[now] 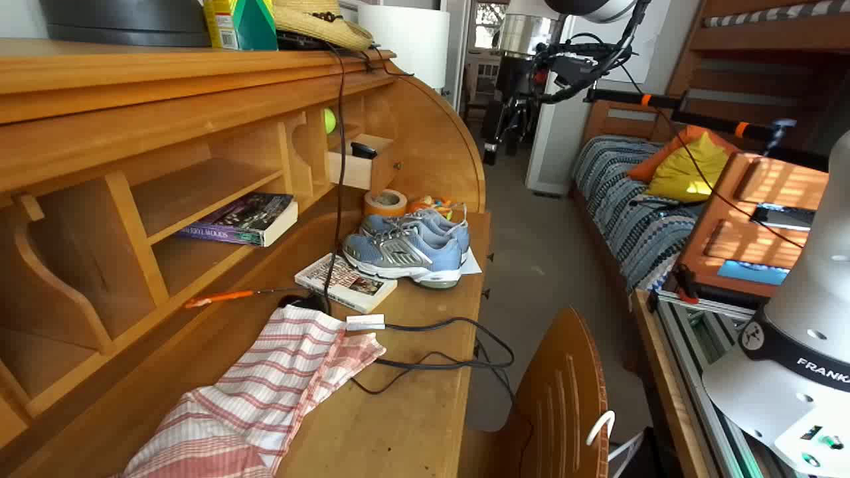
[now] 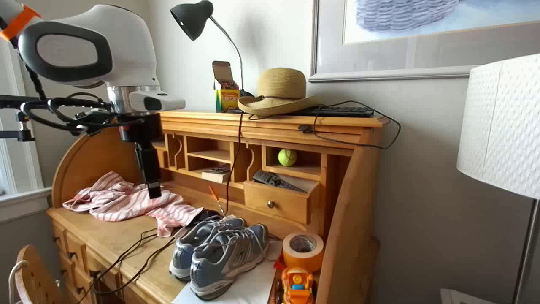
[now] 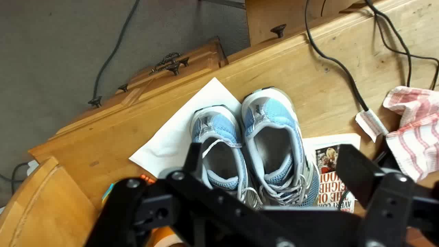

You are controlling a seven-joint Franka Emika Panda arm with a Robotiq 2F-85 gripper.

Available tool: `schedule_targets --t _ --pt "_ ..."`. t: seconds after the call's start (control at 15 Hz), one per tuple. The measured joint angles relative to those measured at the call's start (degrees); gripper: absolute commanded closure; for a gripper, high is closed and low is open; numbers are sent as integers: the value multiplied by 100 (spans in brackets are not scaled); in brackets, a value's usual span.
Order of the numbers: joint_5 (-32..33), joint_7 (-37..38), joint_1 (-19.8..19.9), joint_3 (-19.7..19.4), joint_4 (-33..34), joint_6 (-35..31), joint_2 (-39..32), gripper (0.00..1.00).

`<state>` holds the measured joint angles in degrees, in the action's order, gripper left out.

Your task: Put the shoes on the top cabinet

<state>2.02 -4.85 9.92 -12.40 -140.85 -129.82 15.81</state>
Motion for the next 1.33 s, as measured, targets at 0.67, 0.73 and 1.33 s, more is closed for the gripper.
schedule_targets --t 0.67,0.73,1.33 --pt "468 -873 -43 81 572 -162 -773 0" --pt "423 -982 -48 81 761 -175 -1008 0" --pt "-51 -1238 61 138 2266 -170 -2955 0"
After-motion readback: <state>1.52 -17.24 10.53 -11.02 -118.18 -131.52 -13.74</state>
